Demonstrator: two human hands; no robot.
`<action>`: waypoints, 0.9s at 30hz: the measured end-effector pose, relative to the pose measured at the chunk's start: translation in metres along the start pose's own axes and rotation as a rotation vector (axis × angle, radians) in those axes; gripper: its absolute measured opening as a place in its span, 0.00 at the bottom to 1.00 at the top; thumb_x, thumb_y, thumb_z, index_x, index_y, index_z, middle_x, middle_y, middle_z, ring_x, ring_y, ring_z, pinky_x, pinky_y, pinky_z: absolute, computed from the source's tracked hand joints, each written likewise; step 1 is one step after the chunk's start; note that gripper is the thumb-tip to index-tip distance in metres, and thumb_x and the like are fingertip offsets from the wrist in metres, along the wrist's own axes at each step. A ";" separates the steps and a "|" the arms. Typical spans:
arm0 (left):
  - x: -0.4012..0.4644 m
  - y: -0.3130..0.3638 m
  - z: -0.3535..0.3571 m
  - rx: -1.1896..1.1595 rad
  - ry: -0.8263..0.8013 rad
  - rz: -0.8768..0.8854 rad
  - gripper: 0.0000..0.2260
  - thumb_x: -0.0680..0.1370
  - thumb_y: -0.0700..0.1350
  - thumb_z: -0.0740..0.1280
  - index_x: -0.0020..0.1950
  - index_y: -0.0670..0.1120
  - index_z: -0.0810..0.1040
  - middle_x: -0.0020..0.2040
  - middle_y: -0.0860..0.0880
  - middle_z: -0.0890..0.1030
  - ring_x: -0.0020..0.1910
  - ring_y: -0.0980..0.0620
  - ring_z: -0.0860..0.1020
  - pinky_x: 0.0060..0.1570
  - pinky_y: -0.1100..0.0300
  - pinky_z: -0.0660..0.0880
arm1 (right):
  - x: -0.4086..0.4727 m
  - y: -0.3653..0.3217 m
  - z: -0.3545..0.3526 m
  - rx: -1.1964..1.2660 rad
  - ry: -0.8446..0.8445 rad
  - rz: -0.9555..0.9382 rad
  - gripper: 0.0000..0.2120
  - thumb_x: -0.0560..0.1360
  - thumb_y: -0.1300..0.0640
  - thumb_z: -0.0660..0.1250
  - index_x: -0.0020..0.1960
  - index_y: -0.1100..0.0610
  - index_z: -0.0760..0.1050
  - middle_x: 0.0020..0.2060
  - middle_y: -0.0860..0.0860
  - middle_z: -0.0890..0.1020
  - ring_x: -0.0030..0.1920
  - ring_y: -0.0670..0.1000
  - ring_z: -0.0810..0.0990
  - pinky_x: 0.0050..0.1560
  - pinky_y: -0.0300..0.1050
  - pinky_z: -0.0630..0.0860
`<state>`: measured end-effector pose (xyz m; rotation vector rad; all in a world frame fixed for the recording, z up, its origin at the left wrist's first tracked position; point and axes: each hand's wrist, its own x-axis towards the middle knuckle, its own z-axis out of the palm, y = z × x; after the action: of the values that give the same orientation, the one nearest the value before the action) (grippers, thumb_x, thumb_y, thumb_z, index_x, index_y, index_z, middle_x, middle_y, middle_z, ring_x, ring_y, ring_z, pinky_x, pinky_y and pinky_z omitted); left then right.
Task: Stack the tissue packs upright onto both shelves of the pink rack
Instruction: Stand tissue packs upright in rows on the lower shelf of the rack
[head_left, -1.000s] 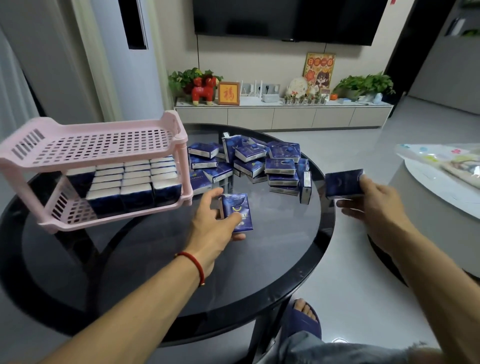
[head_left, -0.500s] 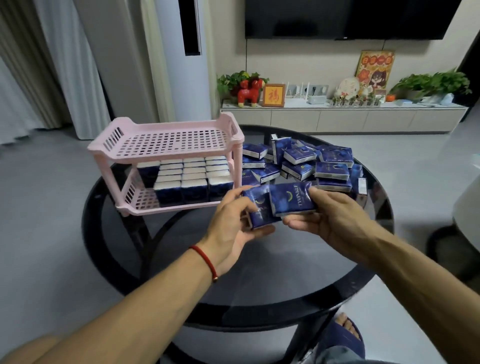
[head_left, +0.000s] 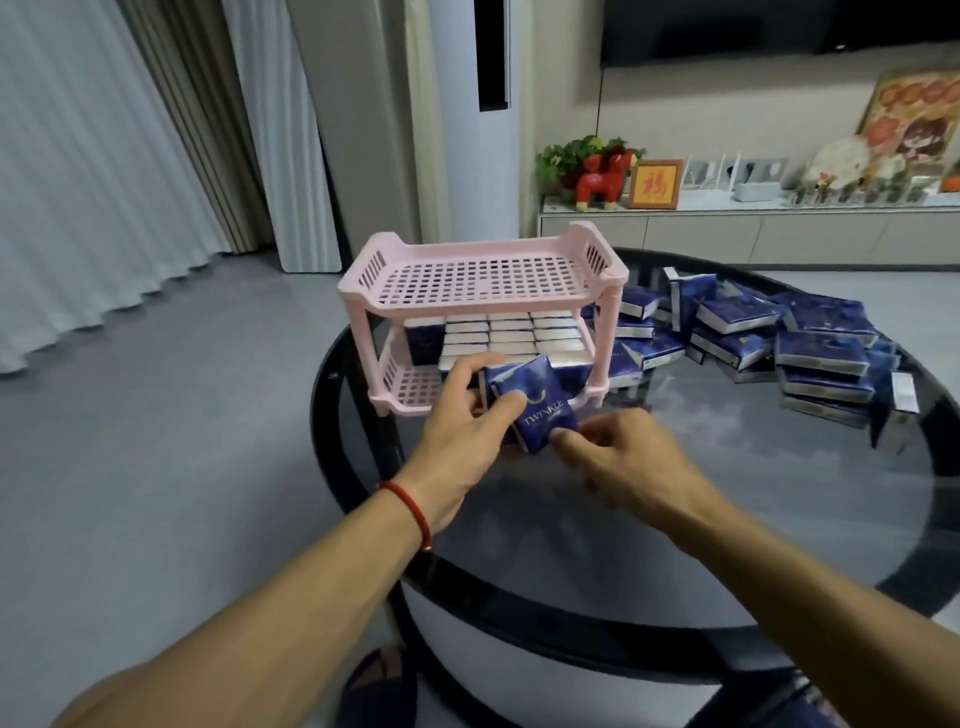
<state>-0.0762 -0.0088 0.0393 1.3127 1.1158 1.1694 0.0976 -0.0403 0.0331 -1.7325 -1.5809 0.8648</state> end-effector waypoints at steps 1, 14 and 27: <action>0.001 0.000 -0.009 0.046 -0.015 0.021 0.18 0.71 0.48 0.70 0.61 0.56 0.77 0.57 0.44 0.85 0.58 0.39 0.82 0.59 0.36 0.79 | 0.001 -0.004 0.002 -0.010 -0.004 -0.025 0.14 0.76 0.42 0.69 0.51 0.52 0.83 0.41 0.50 0.86 0.40 0.47 0.84 0.46 0.52 0.84; 0.012 0.011 -0.097 0.318 -0.163 0.047 0.25 0.75 0.38 0.76 0.70 0.49 0.74 0.63 0.47 0.83 0.58 0.50 0.84 0.62 0.50 0.80 | 0.023 -0.046 0.064 0.281 -0.079 -0.259 0.18 0.73 0.47 0.77 0.60 0.49 0.77 0.49 0.46 0.85 0.46 0.46 0.86 0.47 0.46 0.83; 0.031 0.011 -0.128 0.697 -0.001 0.257 0.23 0.73 0.40 0.78 0.64 0.54 0.77 0.60 0.53 0.77 0.60 0.54 0.79 0.61 0.52 0.80 | 0.068 -0.076 0.073 -0.204 0.050 -0.597 0.23 0.74 0.45 0.74 0.66 0.51 0.77 0.54 0.46 0.83 0.53 0.48 0.79 0.55 0.47 0.78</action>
<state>-0.2002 0.0347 0.0549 2.0333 1.4551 0.9856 -0.0021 0.0347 0.0483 -1.2678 -2.0479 0.3718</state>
